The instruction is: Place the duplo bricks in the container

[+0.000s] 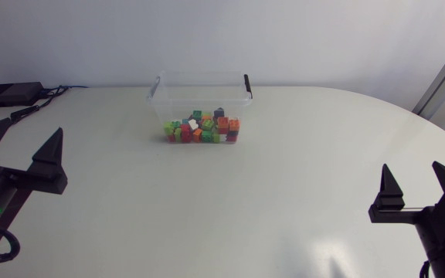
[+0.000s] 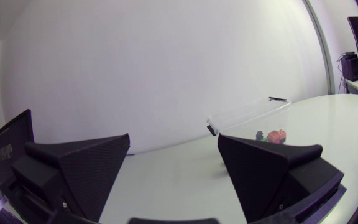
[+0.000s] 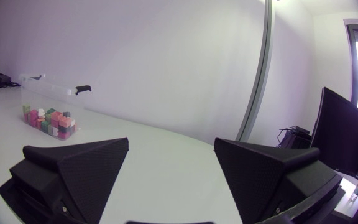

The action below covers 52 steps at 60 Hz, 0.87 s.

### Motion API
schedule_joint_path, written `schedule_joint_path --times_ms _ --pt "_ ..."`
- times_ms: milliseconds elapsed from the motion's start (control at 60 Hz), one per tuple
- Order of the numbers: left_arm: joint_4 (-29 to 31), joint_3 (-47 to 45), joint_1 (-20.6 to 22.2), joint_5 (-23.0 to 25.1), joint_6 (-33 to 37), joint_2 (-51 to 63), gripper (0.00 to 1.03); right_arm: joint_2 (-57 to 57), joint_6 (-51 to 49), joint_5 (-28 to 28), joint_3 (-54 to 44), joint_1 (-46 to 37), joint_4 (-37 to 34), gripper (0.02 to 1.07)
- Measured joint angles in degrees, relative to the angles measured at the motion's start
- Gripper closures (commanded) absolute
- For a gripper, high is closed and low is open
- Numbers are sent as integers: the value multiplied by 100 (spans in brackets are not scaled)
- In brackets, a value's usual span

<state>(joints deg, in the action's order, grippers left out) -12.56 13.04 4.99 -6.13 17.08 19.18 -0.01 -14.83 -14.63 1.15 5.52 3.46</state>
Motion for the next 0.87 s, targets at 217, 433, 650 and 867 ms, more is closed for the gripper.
schedule_joint_path --times_ms 217,433,650,867 --pt "422 -400 -153 186 -505 -621 6 0 433 479 0 -170 -90 7" --pt "881 -802 -317 402 -1023 -1287 6 0 898 1012 0 -356 -210 7" --pt "1274 -1178 -452 570 -1469 -1834 6 0 1281 1408 0 -501 -310 7" --pt "1272 -1204 -459 573 -1563 -1882 6 0 1335 1445 0 -527 -326 7"
